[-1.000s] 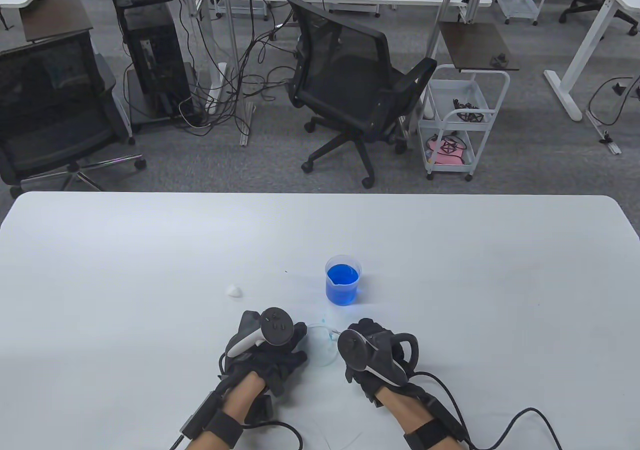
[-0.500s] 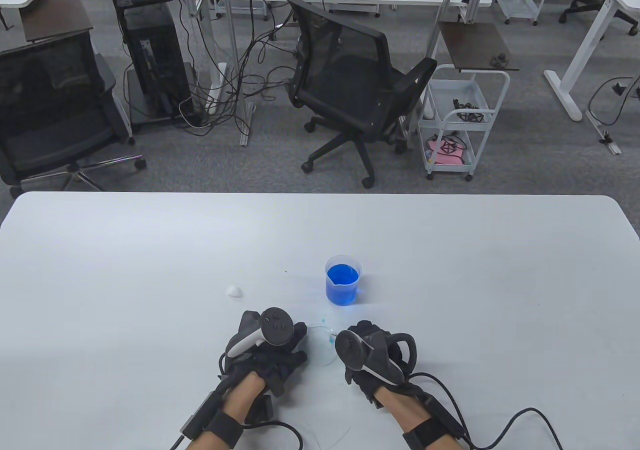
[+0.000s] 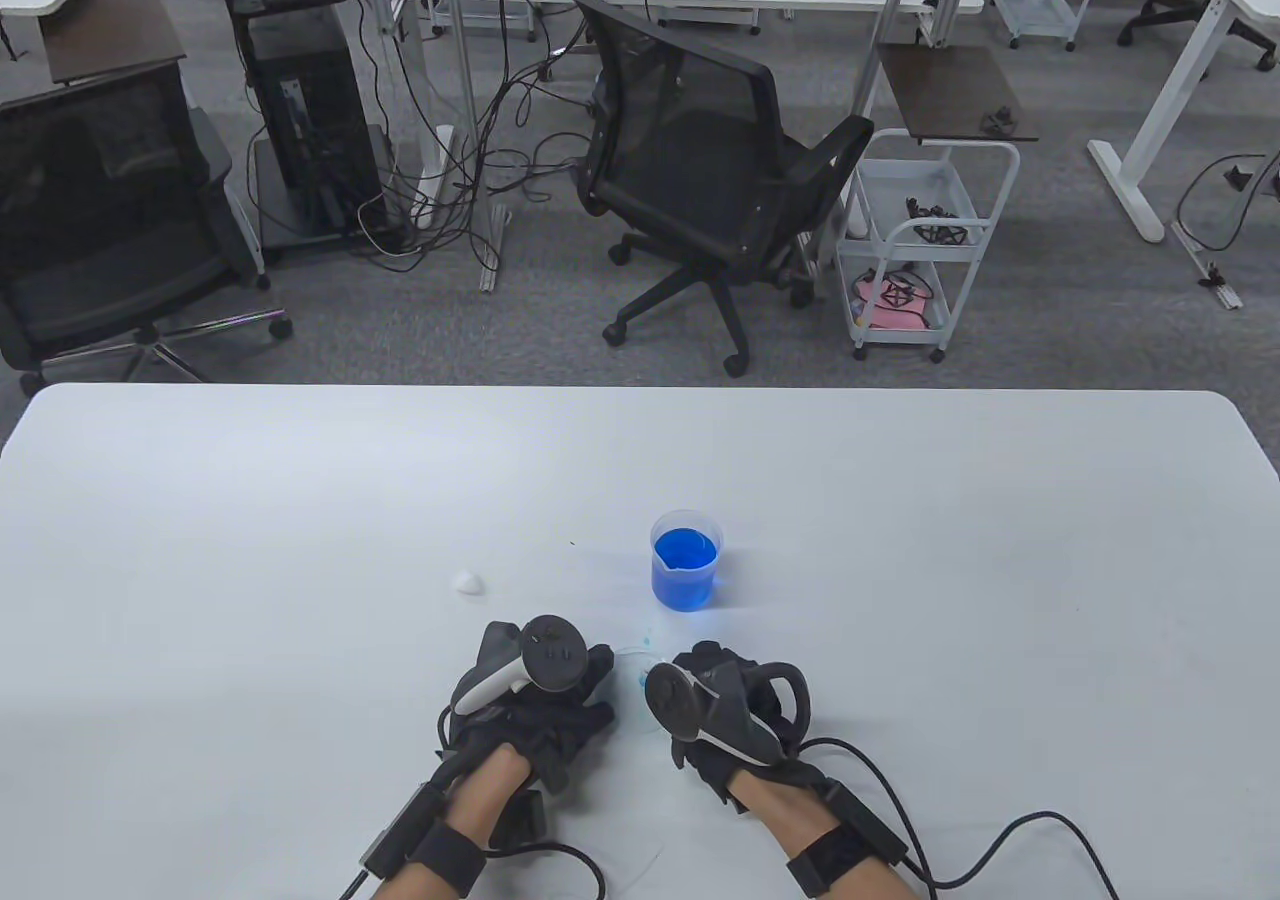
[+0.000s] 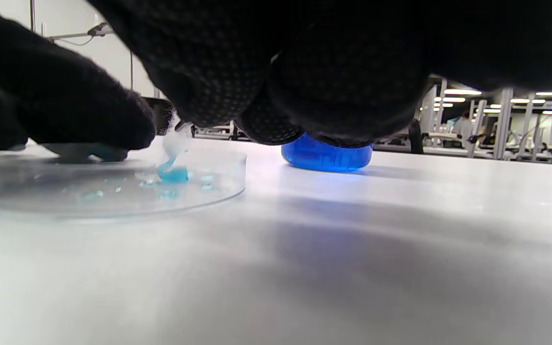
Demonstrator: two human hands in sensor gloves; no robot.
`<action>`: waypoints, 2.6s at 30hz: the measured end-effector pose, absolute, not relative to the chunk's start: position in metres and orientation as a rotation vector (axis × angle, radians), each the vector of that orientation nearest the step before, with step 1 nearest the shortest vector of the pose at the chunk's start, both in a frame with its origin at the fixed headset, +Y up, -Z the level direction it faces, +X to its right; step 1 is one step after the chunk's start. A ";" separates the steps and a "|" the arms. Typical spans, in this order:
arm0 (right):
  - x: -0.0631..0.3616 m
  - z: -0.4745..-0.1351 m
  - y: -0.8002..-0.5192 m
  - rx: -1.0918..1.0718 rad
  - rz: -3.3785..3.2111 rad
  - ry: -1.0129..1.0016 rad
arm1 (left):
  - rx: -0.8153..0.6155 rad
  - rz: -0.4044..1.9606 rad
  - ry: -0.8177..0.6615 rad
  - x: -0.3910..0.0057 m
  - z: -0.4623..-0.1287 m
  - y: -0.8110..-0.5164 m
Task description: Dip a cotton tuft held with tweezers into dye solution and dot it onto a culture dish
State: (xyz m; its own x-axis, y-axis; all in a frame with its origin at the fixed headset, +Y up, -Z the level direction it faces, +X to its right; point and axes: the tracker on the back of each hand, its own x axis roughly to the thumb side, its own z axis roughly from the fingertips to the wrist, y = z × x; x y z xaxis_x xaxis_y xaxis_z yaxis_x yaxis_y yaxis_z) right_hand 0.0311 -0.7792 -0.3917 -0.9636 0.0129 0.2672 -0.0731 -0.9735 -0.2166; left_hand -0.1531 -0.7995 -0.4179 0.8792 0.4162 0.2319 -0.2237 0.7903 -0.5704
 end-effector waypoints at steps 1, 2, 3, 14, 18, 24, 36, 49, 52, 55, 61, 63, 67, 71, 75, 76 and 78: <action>0.031 -0.392 -0.780 0.414 3.053 -0.349 | -0.562 0.352 -0.359 -0.153 -0.418 -0.799; 0.031 -0.391 -0.780 0.415 3.053 -0.350 | -0.562 0.352 -0.359 -0.153 -0.418 -0.799; 0.031 -0.391 -0.780 0.415 3.054 -0.348 | -0.562 0.352 -0.359 -0.153 -0.418 -0.799; 0.032 -0.382 -0.754 0.388 2.945 -0.486 | -0.562 0.352 -0.359 -0.153 -0.418 -0.799; 0.025 -0.383 -0.757 0.401 2.952 -0.492 | -0.562 0.352 -0.359 -0.153 -0.418 -0.799; 0.017 -0.388 -0.779 0.446 3.040 -0.395 | -0.562 0.352 -0.359 -0.153 -0.418 -0.799; 0.024 -0.389 -0.764 0.401 2.987 -0.467 | -0.564 0.347 -0.360 -0.151 -0.417 -0.800; 0.028 -0.395 -0.772 0.392 3.044 -0.444 | -0.565 0.345 -0.359 -0.151 -0.417 -0.800; 0.025 -0.395 -0.778 0.401 3.062 -0.398 | -0.566 0.345 -0.358 -0.151 -0.417 -0.800; 0.025 -0.395 -0.780 0.402 3.072 -0.383 | -0.566 0.345 -0.358 -0.151 -0.417 -0.800; 0.029 -0.395 -0.774 0.380 3.037 -0.420 | -0.566 0.344 -0.358 -0.151 -0.417 -0.800; 0.032 -0.395 -0.768 0.359 3.017 -0.457 | -0.566 0.344 -0.358 -0.151 -0.417 -0.800; 0.042 -0.393 -0.752 0.311 2.961 -0.524 | -0.566 0.344 -0.358 -0.151 -0.417 -0.800; 0.046 -0.391 -0.751 0.304 2.958 -0.523 | -0.566 0.344 -0.358 -0.151 -0.417 -0.800; 0.041 -0.394 -0.769 0.329 3.032 -0.447 | -0.566 0.344 -0.358 -0.151 -0.417 -0.800; 0.040 -0.396 -0.773 0.334 3.046 -0.433 | -0.566 0.344 -0.358 -0.151 -0.417 -0.800; 0.038 -0.397 -0.780 0.349 3.073 -0.402 | -0.566 0.344 -0.358 -0.151 -0.417 -0.800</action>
State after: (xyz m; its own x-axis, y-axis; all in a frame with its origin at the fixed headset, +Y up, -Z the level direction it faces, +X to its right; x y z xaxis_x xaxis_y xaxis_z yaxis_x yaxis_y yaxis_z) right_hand 0.0378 -0.7797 -0.3971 -0.9746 -0.0064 0.2237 -0.0513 -0.9666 -0.2511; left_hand -0.1508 -0.7996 -0.4168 0.8827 0.4085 0.2322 -0.2156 0.7912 -0.5723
